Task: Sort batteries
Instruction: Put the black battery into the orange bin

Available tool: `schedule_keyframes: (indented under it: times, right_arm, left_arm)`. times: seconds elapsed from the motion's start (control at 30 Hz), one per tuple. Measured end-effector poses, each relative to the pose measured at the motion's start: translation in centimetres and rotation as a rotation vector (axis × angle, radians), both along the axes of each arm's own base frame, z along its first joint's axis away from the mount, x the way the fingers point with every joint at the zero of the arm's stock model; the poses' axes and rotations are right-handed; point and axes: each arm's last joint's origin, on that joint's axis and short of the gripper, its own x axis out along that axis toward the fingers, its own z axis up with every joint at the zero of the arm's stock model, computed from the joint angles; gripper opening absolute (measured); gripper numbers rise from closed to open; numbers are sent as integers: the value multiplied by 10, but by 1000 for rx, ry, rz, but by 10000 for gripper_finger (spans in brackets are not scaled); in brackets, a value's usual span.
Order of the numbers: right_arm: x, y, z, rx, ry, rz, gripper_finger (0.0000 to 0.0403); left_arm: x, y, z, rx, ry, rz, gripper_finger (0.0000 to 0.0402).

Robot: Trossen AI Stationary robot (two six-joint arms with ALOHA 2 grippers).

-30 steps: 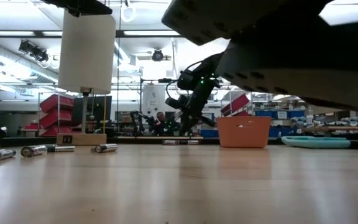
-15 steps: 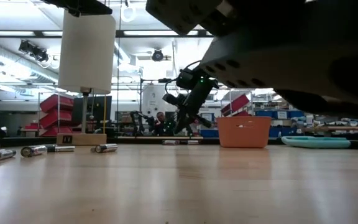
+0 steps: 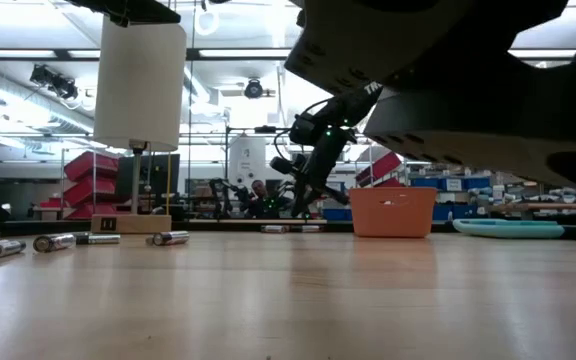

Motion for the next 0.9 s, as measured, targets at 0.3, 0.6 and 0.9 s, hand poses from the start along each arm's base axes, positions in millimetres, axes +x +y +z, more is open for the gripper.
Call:
schedule_keyframes:
  times: [0.3, 0.6, 0.9]
  right_arm:
    - [1, 0, -18, 14, 46, -6, 0]
    - [4, 3, -32, 89, 18, 60, 0]
    - [12, 11, -5, 84, -1, 143, 0]
  left_arm:
    - [0, 0, 0, 3, 2, 0, 1]
    - [0, 0, -1, 20, 19, 1, 1]
    - [0, 0, -3, 12, 38, 6, 1]
